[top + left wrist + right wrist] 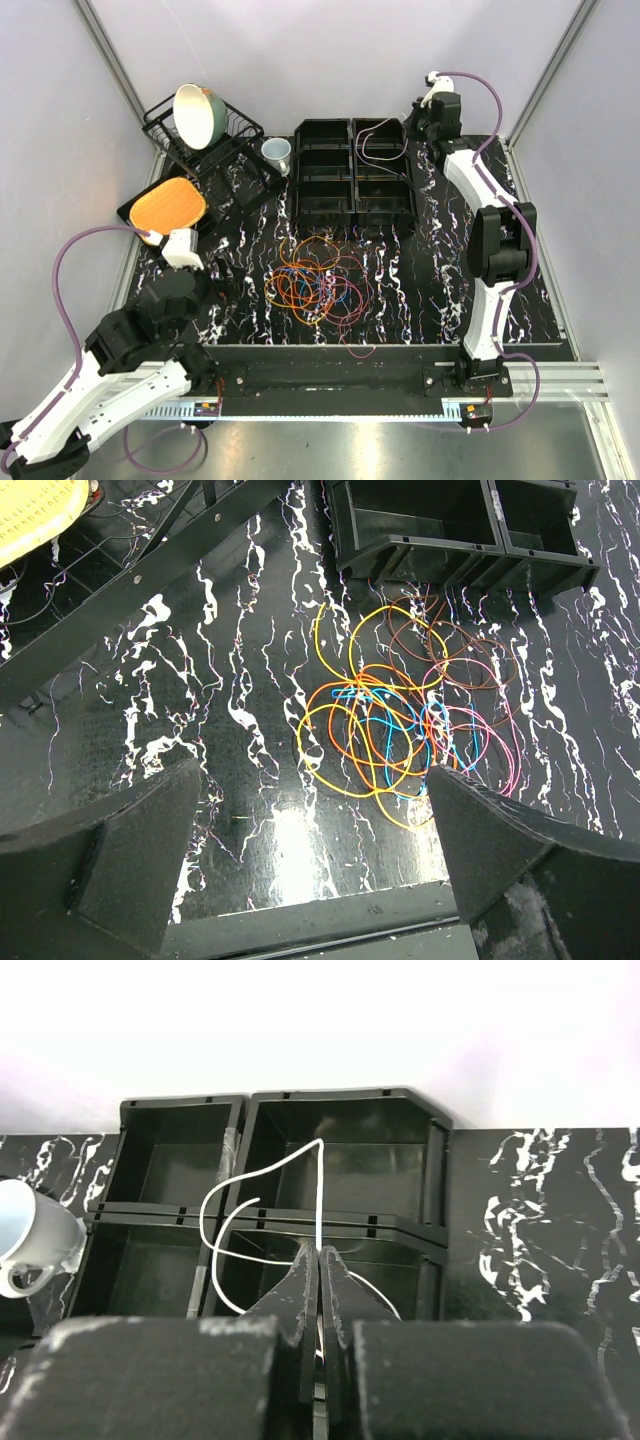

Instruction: Untangle the cables

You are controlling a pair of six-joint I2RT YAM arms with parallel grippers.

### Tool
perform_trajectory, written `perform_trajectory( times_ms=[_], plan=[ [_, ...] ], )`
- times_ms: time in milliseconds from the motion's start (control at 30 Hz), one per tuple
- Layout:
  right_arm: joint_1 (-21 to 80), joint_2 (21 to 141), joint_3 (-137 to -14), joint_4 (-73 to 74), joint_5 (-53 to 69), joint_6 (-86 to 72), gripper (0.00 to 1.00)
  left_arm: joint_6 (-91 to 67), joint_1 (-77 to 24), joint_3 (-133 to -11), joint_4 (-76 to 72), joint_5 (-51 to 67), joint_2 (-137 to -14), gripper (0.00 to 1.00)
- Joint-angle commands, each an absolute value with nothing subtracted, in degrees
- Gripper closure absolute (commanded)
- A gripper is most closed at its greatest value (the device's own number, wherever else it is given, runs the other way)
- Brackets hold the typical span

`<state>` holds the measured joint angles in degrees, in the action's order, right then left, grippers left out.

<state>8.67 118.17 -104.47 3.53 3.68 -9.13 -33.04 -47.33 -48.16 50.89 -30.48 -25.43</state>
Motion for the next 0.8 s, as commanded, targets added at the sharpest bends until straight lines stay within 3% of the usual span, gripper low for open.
perform_trajectory(
  times_ms=[0, 633, 667, 700, 733, 767],
  plan=[
    [8.88, 116.63, -100.38, -2.45, 4.05, -11.60, 1.00, -32.70, -47.02, -47.99, 48.16, -32.34, -26.19, 0.01],
    [8.96, 116.72, -98.44, -4.40, 8.78, -14.15, 0.97, -32.78, -46.93, -47.99, 48.16, -32.26, -26.10, 0.01],
    [8.88, 116.81, -98.52, -4.05, 9.75, -14.06, 0.88, -32.70, -46.85, -47.99, 48.16, -32.26, -26.10, 0.01],
    [8.96, 116.89, -99.48, -2.04, 9.93, -14.24, 0.61, -32.78, -46.85, -47.99, 48.16, -32.17, -26.02, 0.01],
    [8.88, 117.16, -100.19, -0.63, 10.19, -14.41, 0.28, -32.78, -46.85, -47.99, 48.25, -32.17, -26.02, 0.01],
    [8.96, 117.25, -100.98, 1.39, 10.28, -14.41, 0.25, -32.70, -46.85, -47.99, 48.16, -32.17, -26.02, 0.01]
  ],
)
